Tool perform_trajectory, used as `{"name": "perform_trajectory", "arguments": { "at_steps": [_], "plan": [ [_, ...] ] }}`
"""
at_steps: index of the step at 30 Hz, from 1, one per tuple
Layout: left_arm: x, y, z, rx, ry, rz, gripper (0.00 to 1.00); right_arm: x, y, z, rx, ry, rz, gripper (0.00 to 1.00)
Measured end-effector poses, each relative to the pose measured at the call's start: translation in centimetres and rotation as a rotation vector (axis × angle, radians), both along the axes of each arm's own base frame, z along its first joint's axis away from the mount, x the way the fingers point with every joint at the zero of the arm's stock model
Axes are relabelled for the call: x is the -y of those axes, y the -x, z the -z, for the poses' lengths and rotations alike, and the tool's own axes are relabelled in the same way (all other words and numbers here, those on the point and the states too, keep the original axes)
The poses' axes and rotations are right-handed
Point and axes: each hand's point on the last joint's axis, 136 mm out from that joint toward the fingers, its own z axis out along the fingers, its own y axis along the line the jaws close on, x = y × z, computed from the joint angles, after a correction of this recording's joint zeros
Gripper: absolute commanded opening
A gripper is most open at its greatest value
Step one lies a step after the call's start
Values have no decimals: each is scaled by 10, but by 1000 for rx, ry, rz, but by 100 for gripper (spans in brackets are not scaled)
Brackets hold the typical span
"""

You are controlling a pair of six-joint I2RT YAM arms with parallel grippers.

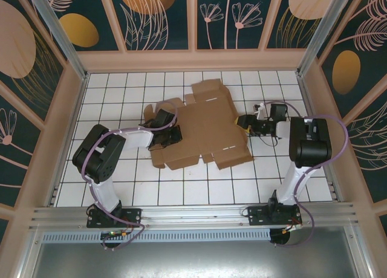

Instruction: Fold the paper box

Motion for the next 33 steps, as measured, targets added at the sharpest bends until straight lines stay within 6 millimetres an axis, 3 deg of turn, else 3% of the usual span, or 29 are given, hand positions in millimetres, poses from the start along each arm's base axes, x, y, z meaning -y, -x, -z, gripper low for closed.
{"name": "perform_trajectory", "arguments": {
  "at_steps": [9, 20, 24, 30, 33],
  "plan": [
    [-3, -3, 0, 14, -19, -7, 4, -1, -3, -1, -11, 42, -7, 67],
    [-6, -6, 0, 17, -18, -17, 3, 1, -1, 3, 3, 143, -1, 67],
    [-7, -7, 0, 12, -6, -20, 2, -2, 1, 3, -7, 92, -22, 59],
    [-8, -10, 0, 17, 6, -26, 2, -8, 4, 8, -61, 19, -32, 34],
    [-9, -11, 0, 21, 5, -30, 2, -9, 11, 12, -99, 7, -28, 28]
  ]
}}
